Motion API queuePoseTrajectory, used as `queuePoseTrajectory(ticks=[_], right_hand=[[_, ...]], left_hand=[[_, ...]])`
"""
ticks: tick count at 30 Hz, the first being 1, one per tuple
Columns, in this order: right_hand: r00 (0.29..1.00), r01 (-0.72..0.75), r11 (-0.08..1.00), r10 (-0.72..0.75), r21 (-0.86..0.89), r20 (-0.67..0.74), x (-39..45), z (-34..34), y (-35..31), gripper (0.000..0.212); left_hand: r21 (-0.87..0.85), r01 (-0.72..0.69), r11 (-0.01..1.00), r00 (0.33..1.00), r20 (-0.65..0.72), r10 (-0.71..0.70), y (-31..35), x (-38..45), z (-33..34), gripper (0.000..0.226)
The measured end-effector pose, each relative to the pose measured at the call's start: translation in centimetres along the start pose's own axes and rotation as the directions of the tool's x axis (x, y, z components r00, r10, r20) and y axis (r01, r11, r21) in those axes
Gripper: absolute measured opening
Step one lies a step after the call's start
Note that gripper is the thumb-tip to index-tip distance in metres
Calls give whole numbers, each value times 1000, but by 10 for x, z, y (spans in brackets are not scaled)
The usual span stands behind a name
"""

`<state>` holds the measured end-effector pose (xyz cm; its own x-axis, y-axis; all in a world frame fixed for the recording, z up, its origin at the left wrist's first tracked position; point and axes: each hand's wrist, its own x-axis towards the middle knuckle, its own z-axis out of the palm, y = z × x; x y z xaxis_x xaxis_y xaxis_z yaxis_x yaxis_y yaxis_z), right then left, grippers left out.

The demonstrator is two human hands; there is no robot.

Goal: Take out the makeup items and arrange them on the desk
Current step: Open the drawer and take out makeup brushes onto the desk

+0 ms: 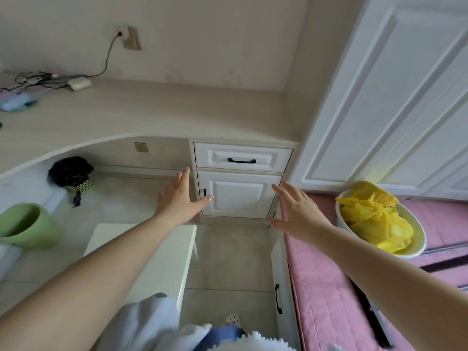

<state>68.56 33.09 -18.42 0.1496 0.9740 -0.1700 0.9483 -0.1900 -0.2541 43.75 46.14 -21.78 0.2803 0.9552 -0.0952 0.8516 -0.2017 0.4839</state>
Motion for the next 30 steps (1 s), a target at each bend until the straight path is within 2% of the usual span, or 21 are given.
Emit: queuePoseTrajectory(ticks=[4, 12, 16, 20, 24, 30], right_hand=[[996, 67, 994, -62, -88, 57, 69, -9, 11, 85], [977, 119, 989, -101, -87, 188, 212, 4, 38, 82], [957, 132, 987, -104, -87, 272, 280, 27, 55, 82], [906, 164, 980, -105, -110, 411, 332, 38, 70, 78], [863, 191, 973, -105, -127, 494, 372, 37, 79, 75], [847, 116, 991, -66, -62, 528, 399, 56, 83, 72]], left_hand=[[91, 21, 996, 998, 50, -26, 8, 61, 4, 99], [238, -67, 969, 964, 265, 2, 29, 171, 34, 95], [251, -70, 966, 932, 362, -27, 38, 229, 60, 92], [233, -66, 970, 903, 428, -41, 41, 279, 80, 90], [240, -125, 963, 857, 515, -17, 43, 311, 92, 85], [219, -250, 943, 748, 662, 44, 47, 345, 105, 56]])
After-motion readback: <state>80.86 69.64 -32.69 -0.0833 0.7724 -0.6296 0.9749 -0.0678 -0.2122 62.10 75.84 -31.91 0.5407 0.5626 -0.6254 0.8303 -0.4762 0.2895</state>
